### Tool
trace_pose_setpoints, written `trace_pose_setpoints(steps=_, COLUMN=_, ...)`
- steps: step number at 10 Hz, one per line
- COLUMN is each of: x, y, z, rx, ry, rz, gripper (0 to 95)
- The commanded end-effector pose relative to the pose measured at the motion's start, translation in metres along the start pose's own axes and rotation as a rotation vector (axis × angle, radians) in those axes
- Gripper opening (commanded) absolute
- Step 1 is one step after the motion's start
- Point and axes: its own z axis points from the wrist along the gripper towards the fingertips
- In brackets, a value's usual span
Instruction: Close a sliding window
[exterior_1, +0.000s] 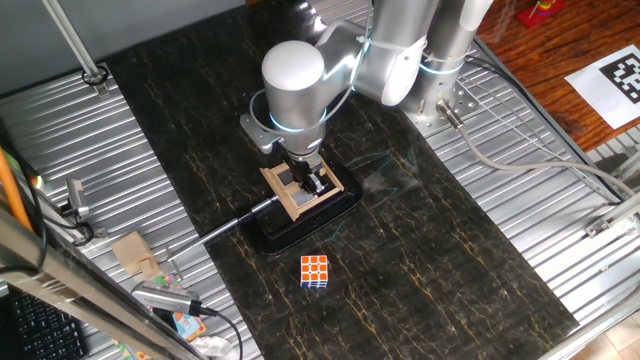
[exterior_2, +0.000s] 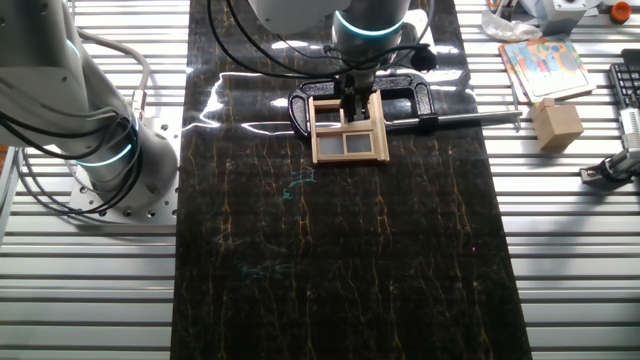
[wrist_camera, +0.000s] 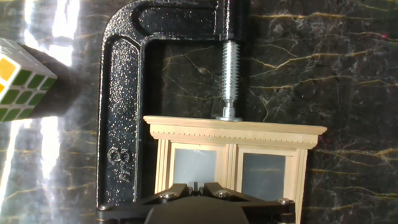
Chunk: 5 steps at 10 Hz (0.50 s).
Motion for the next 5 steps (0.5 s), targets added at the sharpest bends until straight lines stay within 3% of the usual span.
trace_pose_setpoints(steps=1, x=0.0003, y=-0.0002, z=-0.0005, rx=0.001, ry=0.003, rz=0.001, gripper=0.0)
trace_pose_setpoints(steps=5, x=0.0033, y=0.0004, z=0.0007, rx=-0.003, ry=0.014, rz=0.004, gripper=0.0)
